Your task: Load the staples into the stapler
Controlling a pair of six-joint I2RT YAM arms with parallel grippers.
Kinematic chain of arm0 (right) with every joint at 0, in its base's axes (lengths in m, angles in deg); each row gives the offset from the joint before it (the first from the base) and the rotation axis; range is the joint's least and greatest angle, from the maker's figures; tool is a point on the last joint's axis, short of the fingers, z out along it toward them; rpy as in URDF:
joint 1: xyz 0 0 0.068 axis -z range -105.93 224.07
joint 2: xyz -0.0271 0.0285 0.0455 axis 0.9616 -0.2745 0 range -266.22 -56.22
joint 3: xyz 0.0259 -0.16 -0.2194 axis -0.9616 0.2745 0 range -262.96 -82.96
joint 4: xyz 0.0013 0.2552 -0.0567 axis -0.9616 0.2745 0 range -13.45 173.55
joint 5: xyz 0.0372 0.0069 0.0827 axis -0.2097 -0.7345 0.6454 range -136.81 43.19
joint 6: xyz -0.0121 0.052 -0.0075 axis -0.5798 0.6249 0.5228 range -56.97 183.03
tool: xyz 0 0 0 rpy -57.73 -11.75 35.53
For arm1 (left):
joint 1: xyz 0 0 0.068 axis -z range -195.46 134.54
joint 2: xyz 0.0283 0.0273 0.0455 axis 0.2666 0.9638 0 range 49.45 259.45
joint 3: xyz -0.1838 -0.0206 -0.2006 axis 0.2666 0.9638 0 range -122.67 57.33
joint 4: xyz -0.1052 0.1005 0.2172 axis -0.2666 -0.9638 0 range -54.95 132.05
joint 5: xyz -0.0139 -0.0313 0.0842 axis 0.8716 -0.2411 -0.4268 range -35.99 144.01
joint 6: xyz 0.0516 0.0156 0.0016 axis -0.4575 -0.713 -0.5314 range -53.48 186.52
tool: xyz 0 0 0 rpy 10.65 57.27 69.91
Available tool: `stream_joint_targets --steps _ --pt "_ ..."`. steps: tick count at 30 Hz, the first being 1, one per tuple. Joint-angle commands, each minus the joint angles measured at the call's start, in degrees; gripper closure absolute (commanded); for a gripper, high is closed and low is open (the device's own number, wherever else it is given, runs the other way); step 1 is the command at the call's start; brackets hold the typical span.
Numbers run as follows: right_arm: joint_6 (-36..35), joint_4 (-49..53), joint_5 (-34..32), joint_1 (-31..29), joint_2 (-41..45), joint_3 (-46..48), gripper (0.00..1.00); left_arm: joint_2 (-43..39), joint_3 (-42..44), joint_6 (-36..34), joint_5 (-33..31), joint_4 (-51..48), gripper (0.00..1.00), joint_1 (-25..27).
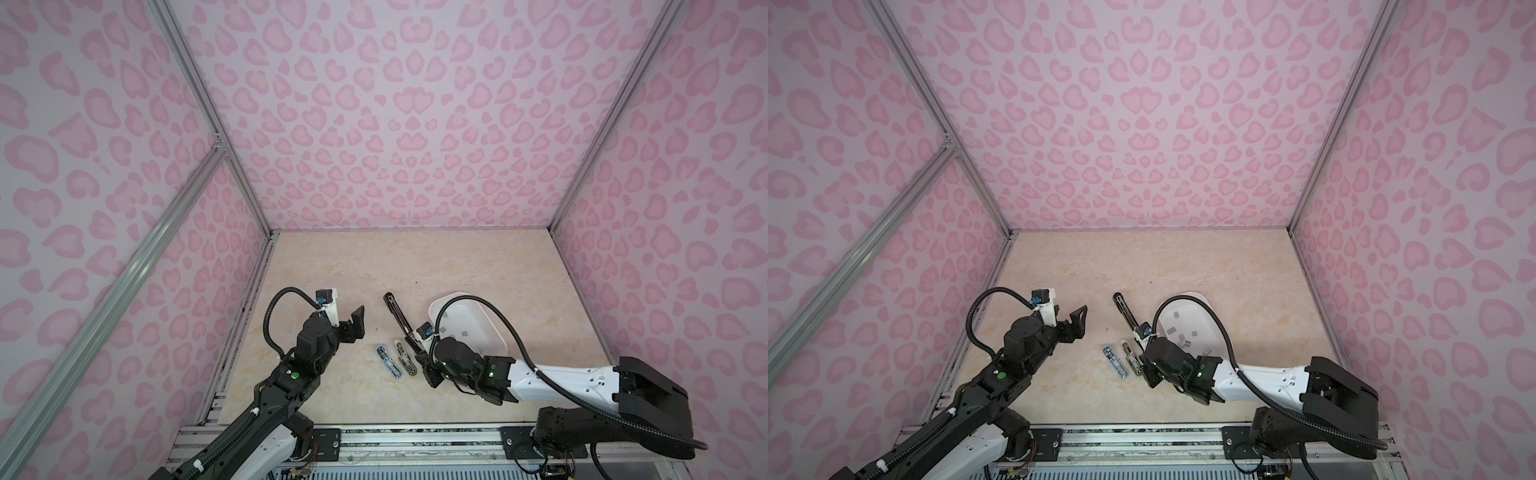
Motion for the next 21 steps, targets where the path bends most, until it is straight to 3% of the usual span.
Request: stream_joint_targets --steps 1,5,7,10,13,21 --pt "1.7 -4.5 -6.4 -2.3 -0.6 0.4 0.91 -0.7 -1.1 1.0 1.1 -0.2 0.10 -0.1" --pt "3.1 -8.3 -8.3 -3.3 -0.8 2.5 0.92 -5.2 -1.4 2.7 2.0 -6.6 0.10 -0.1" --pt "3.8 -9.6 -9.6 -3.4 -0.8 3.7 0.92 -7.9 0.8 4.3 -0.6 -8.0 0.09 0.0" --pt "4.0 -10.2 -11.7 -3.4 -1.3 3.7 0.92 -10.0 4.2 6.3 -4.6 -7.2 0.02 -0.1" --pt "3.3 -9.7 -11.5 -3.4 -2.1 2.5 0.93 -11.1 3.9 4.7 -2.4 -6.0 0.07 -0.1" --pt "3.5 -8.9 -11.6 -3.8 -0.7 3.2 0.93 -13.7 5.4 3.9 -2.7 -4.7 0.03 -0.1"
